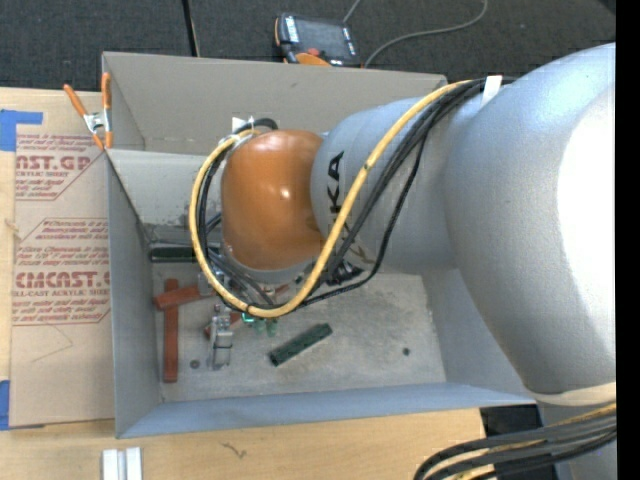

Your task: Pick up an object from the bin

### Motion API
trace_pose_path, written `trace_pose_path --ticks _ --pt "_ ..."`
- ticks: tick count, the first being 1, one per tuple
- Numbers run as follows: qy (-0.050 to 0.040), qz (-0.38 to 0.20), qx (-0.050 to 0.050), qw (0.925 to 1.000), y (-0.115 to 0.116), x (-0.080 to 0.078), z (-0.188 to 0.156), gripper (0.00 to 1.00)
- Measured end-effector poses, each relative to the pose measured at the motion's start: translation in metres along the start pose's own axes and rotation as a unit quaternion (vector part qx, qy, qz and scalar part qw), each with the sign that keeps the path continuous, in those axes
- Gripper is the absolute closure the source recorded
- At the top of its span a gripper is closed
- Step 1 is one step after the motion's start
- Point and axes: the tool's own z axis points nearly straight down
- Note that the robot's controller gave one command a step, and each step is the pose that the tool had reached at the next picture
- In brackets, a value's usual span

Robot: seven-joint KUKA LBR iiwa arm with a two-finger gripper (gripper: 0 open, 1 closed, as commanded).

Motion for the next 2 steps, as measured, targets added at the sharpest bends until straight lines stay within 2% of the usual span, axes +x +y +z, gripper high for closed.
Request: trace_pose_path --ticks 1,2 --pt "-0.0028 0.032 0.001 0.9995 -0.0774 -0.0192 0.079 0.0" --pt "-0.0036 0.029 -0.001 0.9996 -0.0726 -0.019 0.0756 1.0"
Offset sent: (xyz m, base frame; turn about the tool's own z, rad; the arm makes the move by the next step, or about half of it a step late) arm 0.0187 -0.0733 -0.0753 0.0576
